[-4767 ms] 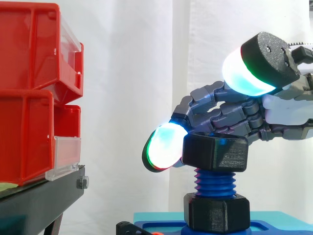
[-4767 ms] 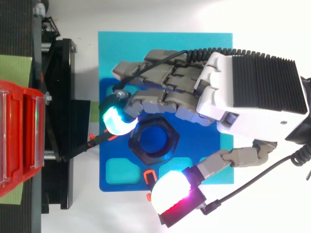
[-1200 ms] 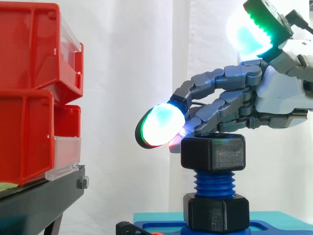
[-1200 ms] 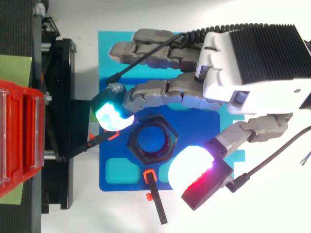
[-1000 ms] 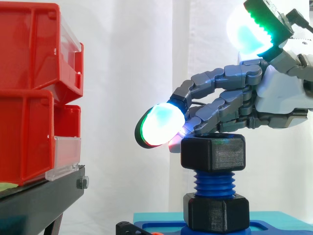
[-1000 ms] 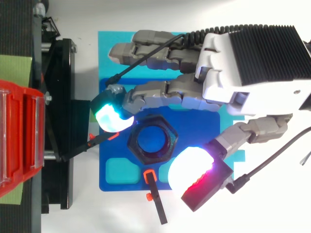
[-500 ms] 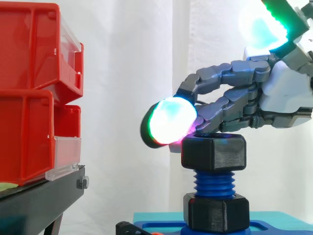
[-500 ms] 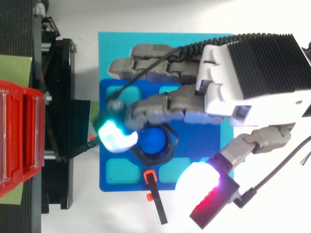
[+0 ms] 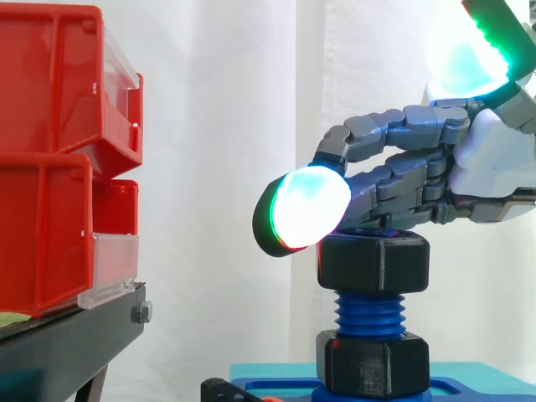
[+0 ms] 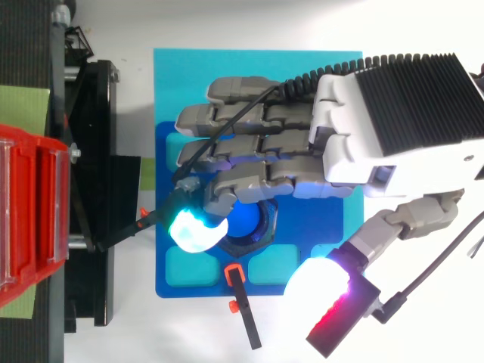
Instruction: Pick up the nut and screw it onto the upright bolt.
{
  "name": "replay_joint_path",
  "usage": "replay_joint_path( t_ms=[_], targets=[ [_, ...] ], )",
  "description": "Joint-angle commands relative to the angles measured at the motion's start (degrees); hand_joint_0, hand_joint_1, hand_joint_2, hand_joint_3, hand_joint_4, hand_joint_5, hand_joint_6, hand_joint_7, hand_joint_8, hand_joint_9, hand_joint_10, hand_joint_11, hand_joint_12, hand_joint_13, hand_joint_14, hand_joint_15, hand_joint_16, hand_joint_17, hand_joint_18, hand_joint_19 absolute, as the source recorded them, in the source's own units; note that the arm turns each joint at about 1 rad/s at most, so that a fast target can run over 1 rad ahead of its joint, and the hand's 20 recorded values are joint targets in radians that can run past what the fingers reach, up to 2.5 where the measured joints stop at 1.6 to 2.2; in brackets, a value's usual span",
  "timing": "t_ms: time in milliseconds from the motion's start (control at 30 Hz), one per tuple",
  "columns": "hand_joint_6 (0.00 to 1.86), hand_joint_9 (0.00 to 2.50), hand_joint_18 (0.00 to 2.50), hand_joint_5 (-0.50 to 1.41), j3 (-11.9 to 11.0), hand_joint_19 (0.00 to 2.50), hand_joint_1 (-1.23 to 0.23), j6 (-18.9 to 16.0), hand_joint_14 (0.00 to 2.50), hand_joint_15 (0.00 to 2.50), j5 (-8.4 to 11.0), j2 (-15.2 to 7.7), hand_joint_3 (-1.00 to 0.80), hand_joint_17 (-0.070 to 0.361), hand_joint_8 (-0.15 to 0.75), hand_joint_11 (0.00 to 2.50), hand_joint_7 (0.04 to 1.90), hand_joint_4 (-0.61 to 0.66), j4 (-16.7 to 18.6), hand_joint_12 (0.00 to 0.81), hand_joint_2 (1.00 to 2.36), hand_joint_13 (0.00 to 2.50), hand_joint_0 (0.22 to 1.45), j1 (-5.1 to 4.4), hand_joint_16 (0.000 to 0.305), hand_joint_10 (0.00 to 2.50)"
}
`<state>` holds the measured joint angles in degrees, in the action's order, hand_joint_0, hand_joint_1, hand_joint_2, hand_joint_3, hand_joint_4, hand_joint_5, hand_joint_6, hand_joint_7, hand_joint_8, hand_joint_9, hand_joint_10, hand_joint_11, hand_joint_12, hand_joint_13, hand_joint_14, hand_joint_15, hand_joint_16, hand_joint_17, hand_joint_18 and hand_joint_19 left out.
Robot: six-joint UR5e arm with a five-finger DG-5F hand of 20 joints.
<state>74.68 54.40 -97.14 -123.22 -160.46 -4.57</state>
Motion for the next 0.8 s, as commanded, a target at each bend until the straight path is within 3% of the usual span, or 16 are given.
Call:
replay_joint_path(
  t_ms=[0,500,767],
  targets=[
    [0.5,0.28,0.0,-0.11,0.0,0.0,-0.1,0.0,0.0,0.0,-0.15,0.0,-0.5,0.116,0.241,0.0,0.95,0.23,0.0,0.351,1.0,0.18,0.47,0.26,0.051,0.0],
    [0.5,0.29,0.0,-0.12,0.0,0.0,-0.15,0.1,0.0,0.0,-0.59,0.0,-0.5,0.116,0.238,0.0,0.89,0.23,0.0,0.351,1.0,0.19,0.46,1.32,0.052,0.0],
    [0.5,0.31,0.0,-0.11,0.0,0.0,-0.15,0.1,0.0,0.0,-1.39,0.0,-0.5,0.115,0.246,0.0,0.96,0.24,-0.3,0.351,1.0,0.2,0.47,2.02,0.051,0.0]
  ],
)
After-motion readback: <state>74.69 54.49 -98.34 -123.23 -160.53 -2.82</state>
